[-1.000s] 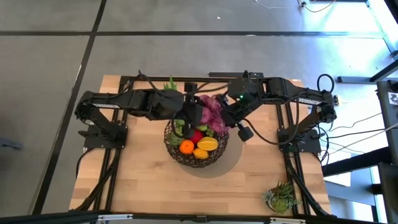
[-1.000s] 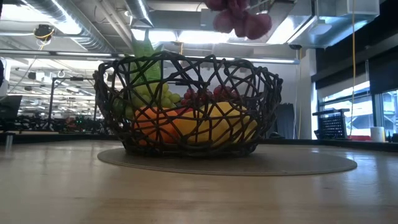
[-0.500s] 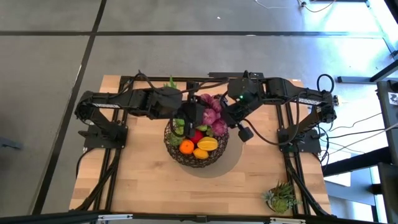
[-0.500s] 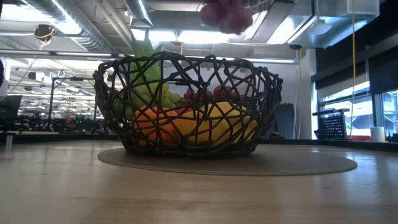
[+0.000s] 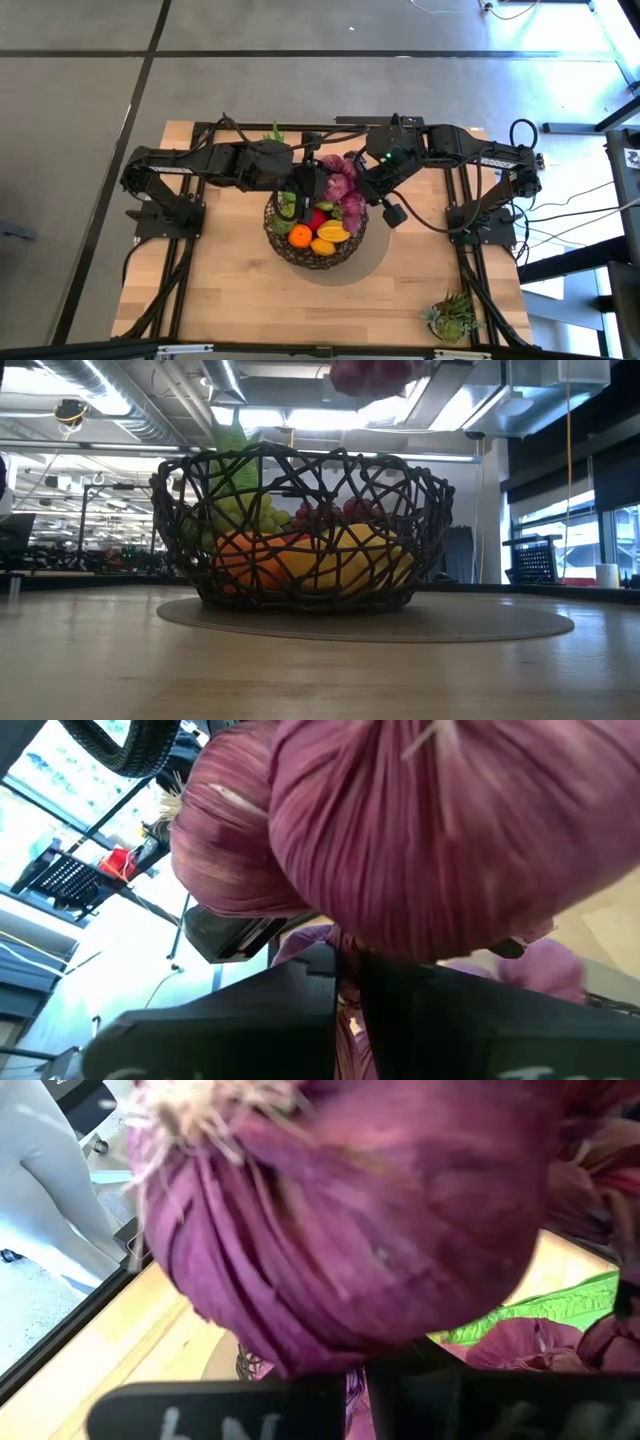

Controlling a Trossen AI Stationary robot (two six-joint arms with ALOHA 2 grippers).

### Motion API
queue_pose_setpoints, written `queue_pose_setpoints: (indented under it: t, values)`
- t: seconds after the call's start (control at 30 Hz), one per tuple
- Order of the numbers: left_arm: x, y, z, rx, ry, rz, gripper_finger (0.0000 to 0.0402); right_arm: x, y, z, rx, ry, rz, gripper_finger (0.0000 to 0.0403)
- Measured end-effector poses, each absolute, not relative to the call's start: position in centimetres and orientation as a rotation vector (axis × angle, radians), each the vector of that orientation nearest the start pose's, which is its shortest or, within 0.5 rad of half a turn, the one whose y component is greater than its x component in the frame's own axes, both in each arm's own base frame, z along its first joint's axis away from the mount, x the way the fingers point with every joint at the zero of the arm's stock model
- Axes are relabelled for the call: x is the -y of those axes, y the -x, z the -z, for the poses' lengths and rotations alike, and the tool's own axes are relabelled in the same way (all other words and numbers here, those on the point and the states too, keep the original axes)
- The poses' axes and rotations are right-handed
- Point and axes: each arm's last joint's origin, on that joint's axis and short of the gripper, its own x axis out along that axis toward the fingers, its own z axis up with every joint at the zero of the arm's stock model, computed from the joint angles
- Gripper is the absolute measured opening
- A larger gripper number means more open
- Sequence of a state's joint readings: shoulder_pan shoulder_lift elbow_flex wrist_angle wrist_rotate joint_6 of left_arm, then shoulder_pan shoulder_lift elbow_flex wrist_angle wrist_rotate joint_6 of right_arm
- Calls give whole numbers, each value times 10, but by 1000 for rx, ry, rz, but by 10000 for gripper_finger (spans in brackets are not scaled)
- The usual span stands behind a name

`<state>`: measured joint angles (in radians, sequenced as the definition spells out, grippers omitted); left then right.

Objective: Build produce basket
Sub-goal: Put the purple garlic into the wire basket

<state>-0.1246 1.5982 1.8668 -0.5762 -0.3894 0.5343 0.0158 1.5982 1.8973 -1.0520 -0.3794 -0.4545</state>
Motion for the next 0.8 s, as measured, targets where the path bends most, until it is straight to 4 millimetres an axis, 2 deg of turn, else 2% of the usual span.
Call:
queue_pose_setpoints:
  t: [0.1,0.23,0.43,0.63,0.8]
  values:
    - [31,-336,-461,-367,-607,-176,6,-16,-312,-432,-645,288,-536,6]
    - [31,-336,-460,-385,-606,-182,5,-15,-312,-432,-656,293,-514,29]
    - [30,-334,-459,-403,-610,-199,4,-12,-314,-431,-687,274,-383,70]
    - [28,-332,-456,-451,-623,-232,3,-11,-315,-431,-696,290,-336,105]
    - [27,-330,-451,-511,-622,-253,3,-8,-313,-429,-741,325,-251,119]
